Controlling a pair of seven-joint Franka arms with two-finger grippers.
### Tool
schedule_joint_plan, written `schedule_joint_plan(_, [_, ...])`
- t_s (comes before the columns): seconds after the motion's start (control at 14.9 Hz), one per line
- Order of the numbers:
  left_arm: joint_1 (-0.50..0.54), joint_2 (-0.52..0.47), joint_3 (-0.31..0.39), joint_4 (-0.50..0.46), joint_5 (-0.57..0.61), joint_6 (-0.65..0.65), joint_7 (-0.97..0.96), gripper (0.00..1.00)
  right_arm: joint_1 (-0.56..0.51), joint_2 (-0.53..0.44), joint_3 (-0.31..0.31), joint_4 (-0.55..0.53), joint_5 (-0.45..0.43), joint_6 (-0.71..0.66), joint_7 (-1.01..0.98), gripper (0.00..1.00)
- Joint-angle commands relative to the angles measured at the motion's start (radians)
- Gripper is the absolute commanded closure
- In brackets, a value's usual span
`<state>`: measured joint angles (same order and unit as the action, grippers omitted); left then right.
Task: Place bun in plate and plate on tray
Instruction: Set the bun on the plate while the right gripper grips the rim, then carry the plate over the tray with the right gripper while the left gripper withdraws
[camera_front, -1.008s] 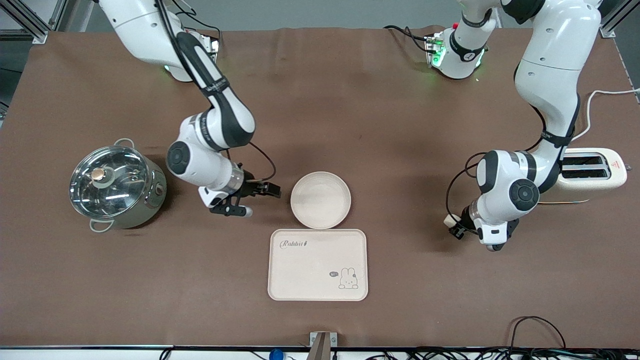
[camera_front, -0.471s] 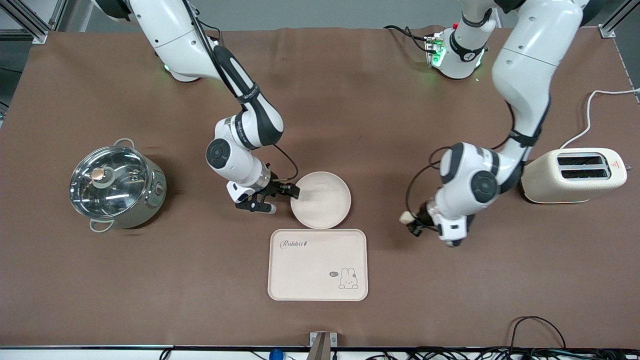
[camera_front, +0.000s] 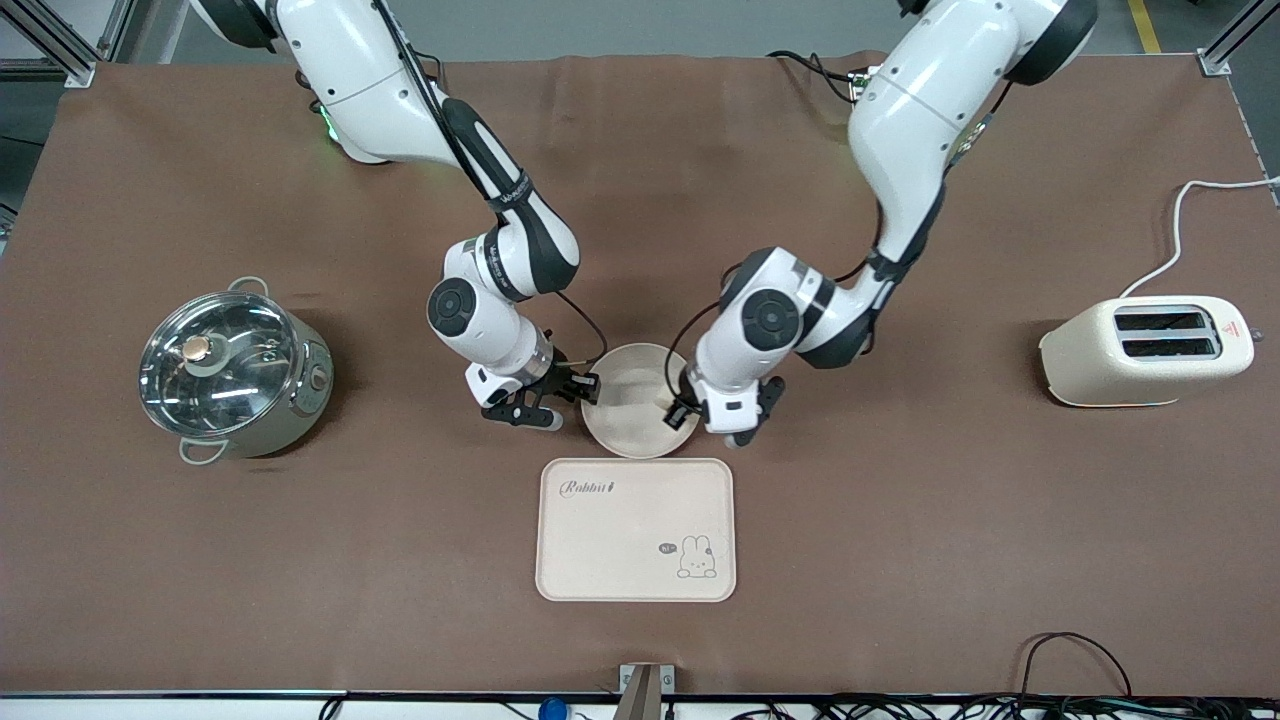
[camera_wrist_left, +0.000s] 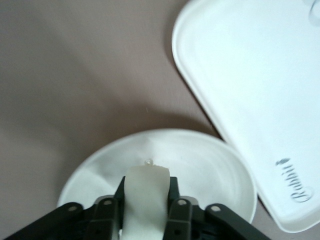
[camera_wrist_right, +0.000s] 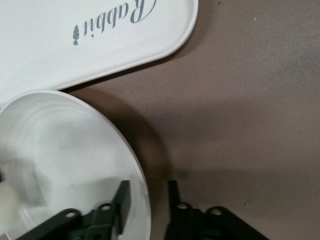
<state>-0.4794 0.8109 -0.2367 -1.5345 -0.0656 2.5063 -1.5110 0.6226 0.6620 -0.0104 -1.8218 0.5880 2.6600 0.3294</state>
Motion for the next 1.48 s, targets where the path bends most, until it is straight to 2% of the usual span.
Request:
schedule_joint_plan(0.0, [-0.022, 0.051, 0.016, 0.050, -0.003, 0.035, -0.003, 0.49, 0.017, 0.005, -0.008, 0.009, 0.024, 0.020, 0.010, 0.93])
schedule_joint_plan(0.07, [-0.033, 0.053, 0.016, 0.050, -0.005, 0.040, -0.006, 0.31, 0.020, 0.007, -0.008, 0.006, 0.024, 0.030, 0.010, 0.96])
schedule_joint_plan(0.13, [-0.033, 0.050, 0.016, 0.048, -0.003, 0.040, -0.012, 0.07, 0.023, 0.007, -0.008, 0.006, 0.024, 0.035, 0.010, 0.98])
schedule_joint_plan(0.2, [-0.031, 0.042, 0.016, 0.050, -0.003, 0.040, -0.014, 0.00, 0.023, 0.007, -0.008, 0.006, 0.024, 0.034, 0.010, 0.99])
schedule_joint_plan(0.47, [-0.007, -0.033, 0.030, 0.051, 0.000, -0.006, -0.006, 0.00, 0.010, -0.015, -0.008, 0.009, 0.024, 0.020, 0.002, 0.99])
schedule_joint_plan(0.74, [0.071, -0.220, 0.050, 0.071, 0.088, -0.229, 0.055, 0.00, -0.024, -0.070, -0.008, 0.036, 0.024, -0.058, 0.005, 0.99])
schedule_joint_plan(0.94, [0.178, -0.364, 0.050, 0.079, 0.092, -0.415, 0.275, 0.00, -0.050, -0.059, -0.009, 0.106, 0.024, -0.078, 0.031, 0.99])
schedule_joint_plan(1.21, [0.338, -0.531, 0.051, 0.080, 0.093, -0.673, 0.686, 0.00, -0.098, 0.108, -0.011, 0.316, 0.024, -0.083, 0.056, 0.99])
schedule_joint_plan(1.41, [0.459, -0.634, 0.048, 0.088, 0.092, -0.809, 1.004, 0.00, -0.116, 0.255, -0.011, 0.525, 0.021, -0.173, 0.062, 1.00])
